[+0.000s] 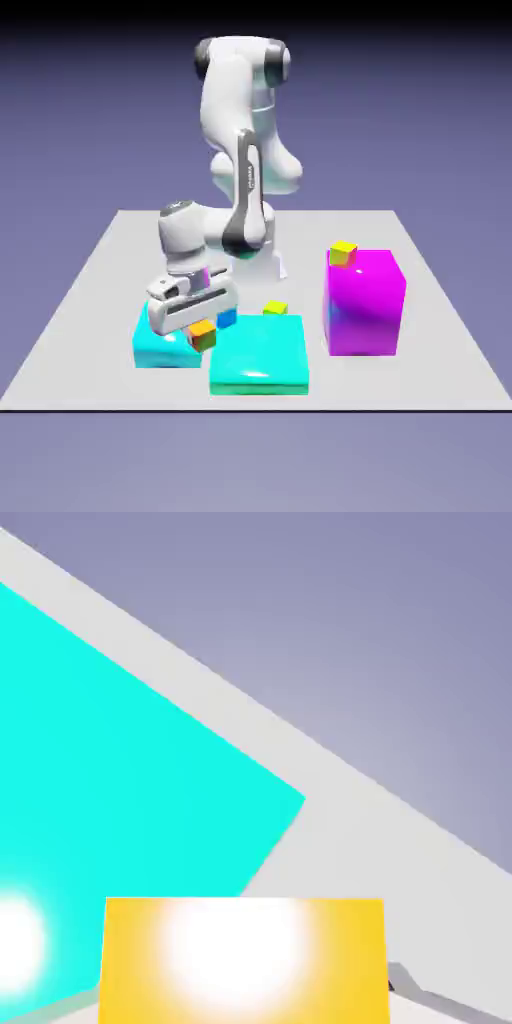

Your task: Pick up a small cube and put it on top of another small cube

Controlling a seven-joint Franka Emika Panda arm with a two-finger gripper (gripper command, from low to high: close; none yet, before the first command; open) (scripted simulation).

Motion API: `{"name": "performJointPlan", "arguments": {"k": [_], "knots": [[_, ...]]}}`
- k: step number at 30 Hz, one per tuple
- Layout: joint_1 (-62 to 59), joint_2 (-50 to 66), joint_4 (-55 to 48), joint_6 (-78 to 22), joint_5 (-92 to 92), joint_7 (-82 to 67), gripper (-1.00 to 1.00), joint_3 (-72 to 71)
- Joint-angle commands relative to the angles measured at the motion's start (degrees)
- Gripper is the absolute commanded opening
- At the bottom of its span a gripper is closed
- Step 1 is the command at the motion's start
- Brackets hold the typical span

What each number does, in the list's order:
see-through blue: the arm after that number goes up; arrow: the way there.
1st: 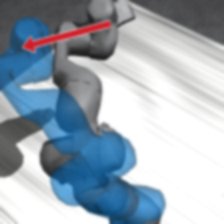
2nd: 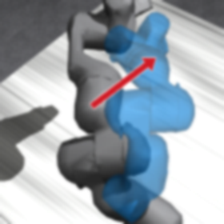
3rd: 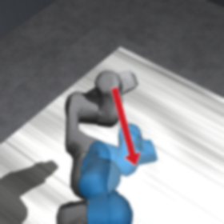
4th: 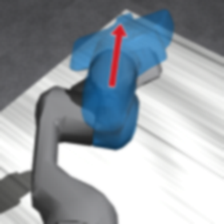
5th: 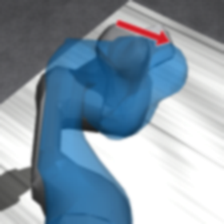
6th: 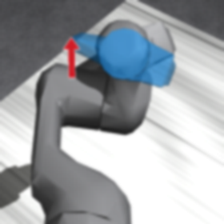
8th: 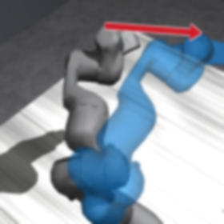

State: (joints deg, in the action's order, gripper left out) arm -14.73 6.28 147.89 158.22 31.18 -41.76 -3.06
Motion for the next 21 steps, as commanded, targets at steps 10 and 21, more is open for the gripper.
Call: {"name": "performJointPlan", "arguments": {"k": [10, 21], "knots": [[-0.3, -8.1, 6.1, -6.4, -2.0, -24.9, -1.00, -7.4], [-0.6, -17.1, 12.9, -13.4, -4.3, -52.3, -1.00, -15.5]]}}
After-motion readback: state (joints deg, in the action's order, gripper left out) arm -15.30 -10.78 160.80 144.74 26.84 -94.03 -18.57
